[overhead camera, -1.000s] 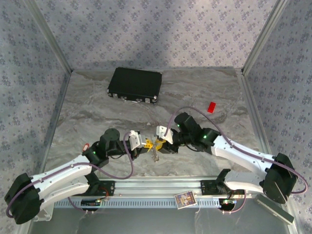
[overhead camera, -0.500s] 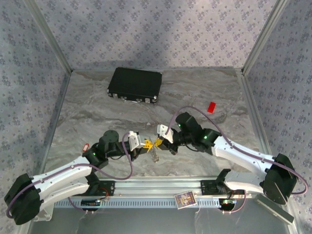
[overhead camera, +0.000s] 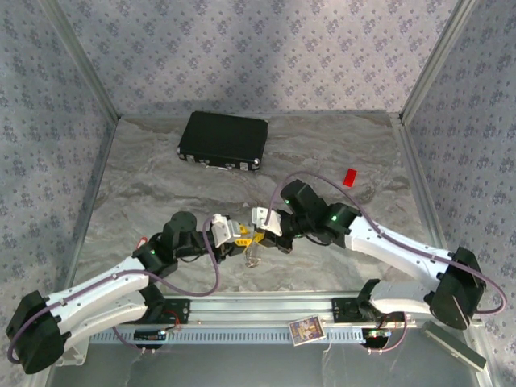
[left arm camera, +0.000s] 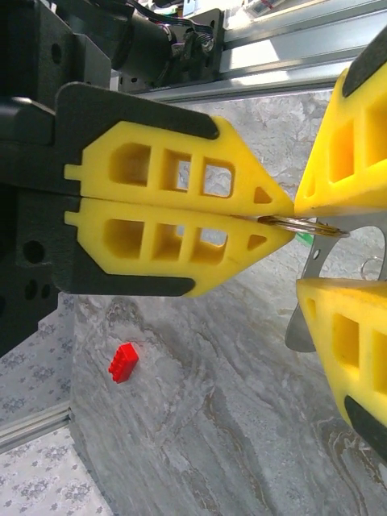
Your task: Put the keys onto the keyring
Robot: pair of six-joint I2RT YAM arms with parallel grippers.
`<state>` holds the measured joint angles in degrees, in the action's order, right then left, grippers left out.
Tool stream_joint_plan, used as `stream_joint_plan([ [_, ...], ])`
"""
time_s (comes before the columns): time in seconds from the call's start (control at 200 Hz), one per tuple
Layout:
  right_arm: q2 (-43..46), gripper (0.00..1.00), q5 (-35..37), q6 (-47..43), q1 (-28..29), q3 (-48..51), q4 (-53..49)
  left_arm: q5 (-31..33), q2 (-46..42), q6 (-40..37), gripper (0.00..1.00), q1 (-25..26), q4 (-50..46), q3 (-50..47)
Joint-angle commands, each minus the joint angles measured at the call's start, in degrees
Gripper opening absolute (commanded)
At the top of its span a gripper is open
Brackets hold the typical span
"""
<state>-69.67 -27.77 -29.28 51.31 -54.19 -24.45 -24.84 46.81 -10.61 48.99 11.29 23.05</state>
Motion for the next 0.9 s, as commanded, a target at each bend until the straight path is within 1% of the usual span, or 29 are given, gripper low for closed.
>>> stream_joint_plan([
  [0.0, -1.1, 0.00, 1.7, -4.1, 0.9, -3.9, -5.4, -0.9, 0.2, -1.5, 0.22, 0.1, -1.9, 2.2],
  [0.095, -1.9, 0.00, 1.6, -5.0, 1.2, -5.3, -6.7, -1.6, 0.8, -2.0, 0.17, 0.1, -2.9, 2.8],
  [0.26, -1.8, 0.00, 0.9, -5.0, 1.2, -5.5, -6.1, -2.6, 1.6, -2.7, 0.01, 0.1, -3.9, 3.7],
  [0.285, -1.7, 0.00, 1.0, -4.9, 1.2, -5.3, -5.9, -2.8, 1.6, -2.7, 0.00, 0.1, -3.7, 3.7],
  [0.31, -1.5, 0.05, 1.1, -4.7, 1.2, -5.0, -5.7, -2.8, 1.5, -2.7, 0.00, 0.1, -3.5, 3.6],
  [0.355, -1.0, 0.20, 1.2, -4.1, 0.8, -4.2, -4.9, -2.7, 1.4, -2.7, 0.00, 0.1, -3.1, 3.5],
  [0.38, -0.6, 0.26, 1.1, -3.8, 0.5, -3.5, -4.2, -2.7, 1.3, -2.6, 0.00, 0.1, -2.8, 3.3],
  [0.42, 0.2, 0.30, 0.9, -3.3, 0.1, -2.1, -3.1, -2.5, 1.1, -2.3, 0.00, 0.1, -1.8, 2.9],
  [0.49, 1.5, 0.33, 0.5, -2.1, -0.8, -0.1, -1.6, -2.5, 0.8, -2.1, 0.00, 0.1, 0.1, 1.9],
  [0.66, 3.0, 0.35, 0.7, 0.5, -1.5, 2.9, 0.2, -2.8, 0.7, -2.0, 0.00, 0.1, 1.8, 1.1],
  [0.894, 3.5, 0.30, 0.3, 2.2, -1.6, 3.8, 2.7, -3.2, 0.9, -1.9, 0.00, 0.1, 2.3, 0.8],
])
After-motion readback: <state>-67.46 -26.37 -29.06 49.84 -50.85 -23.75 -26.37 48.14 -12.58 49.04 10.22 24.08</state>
